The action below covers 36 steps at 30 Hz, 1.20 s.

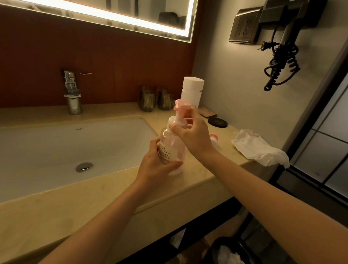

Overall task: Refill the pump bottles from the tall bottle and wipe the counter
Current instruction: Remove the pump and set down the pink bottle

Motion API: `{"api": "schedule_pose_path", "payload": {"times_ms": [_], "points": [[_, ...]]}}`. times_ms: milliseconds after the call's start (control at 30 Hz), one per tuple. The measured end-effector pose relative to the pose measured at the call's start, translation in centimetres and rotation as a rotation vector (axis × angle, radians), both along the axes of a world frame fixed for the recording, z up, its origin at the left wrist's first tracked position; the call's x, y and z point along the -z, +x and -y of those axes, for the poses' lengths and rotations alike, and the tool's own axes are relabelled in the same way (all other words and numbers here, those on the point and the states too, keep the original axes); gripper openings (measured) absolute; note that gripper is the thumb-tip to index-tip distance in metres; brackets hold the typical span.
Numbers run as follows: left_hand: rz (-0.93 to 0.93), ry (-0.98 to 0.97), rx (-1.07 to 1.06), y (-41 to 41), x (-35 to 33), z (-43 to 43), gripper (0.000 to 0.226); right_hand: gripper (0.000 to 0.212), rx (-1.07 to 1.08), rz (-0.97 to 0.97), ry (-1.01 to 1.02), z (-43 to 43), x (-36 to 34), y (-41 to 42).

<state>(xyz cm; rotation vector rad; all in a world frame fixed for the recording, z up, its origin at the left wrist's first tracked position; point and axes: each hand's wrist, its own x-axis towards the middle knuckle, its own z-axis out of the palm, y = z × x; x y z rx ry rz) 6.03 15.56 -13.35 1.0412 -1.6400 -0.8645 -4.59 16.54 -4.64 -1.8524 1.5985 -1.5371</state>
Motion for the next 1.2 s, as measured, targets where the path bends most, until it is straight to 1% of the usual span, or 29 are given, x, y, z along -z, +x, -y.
{"api": "schedule_pose_path", "payload": {"times_ms": [67,100,200,233,300,400,533,667,733,867,967,1100,1200], "points": [[0.009,-0.001,-0.001,-0.01,0.07,0.04,0.075,0.043,-0.050,0.061,0.045,-0.23,0.08,0.11],[0.011,-0.002,-0.002,-0.01,0.09,0.06,0.075,0.046,-0.042,0.068,0.051,-0.17,0.06,0.16],[0.006,-0.004,-0.003,0.01,0.12,0.13,0.076,0.062,0.075,-0.005,0.016,0.29,-0.04,0.20],[0.006,-0.002,-0.003,0.03,0.13,0.13,0.076,0.064,0.103,-0.032,0.002,0.42,0.02,0.18],[0.004,0.001,0.000,0.03,0.09,0.07,0.076,0.058,0.110,-0.048,-0.007,0.46,0.22,0.15],[0.006,0.003,-0.001,0.00,0.08,0.15,0.076,0.049,0.043,-0.002,0.028,0.14,0.32,0.14],[0.014,0.004,-0.006,-0.02,0.14,0.22,0.076,0.053,-0.030,0.038,0.071,-0.06,0.21,0.26],[0.017,0.000,-0.009,-0.02,0.11,0.17,0.076,0.066,0.082,-0.018,0.028,0.27,0.40,0.20],[0.019,0.000,-0.002,0.01,0.04,0.11,0.077,0.062,0.092,-0.009,0.012,0.22,0.55,0.16],[0.019,-0.002,0.000,0.02,0.00,0.08,0.077,0.049,-0.002,0.052,0.018,-0.18,0.72,0.13],[0.014,-0.013,-0.005,0.05,0.05,-0.01,0.075,0.049,-0.044,0.063,0.023,-0.17,0.67,0.04],[-0.002,-0.006,-0.002,0.02,0.09,0.00,0.074,0.059,0.076,-0.013,-0.055,0.26,0.69,0.19],[0.005,-0.005,-0.001,-0.01,0.09,0.04,0.075,0.058,0.103,-0.020,-0.078,0.30,0.73,0.06]]}}
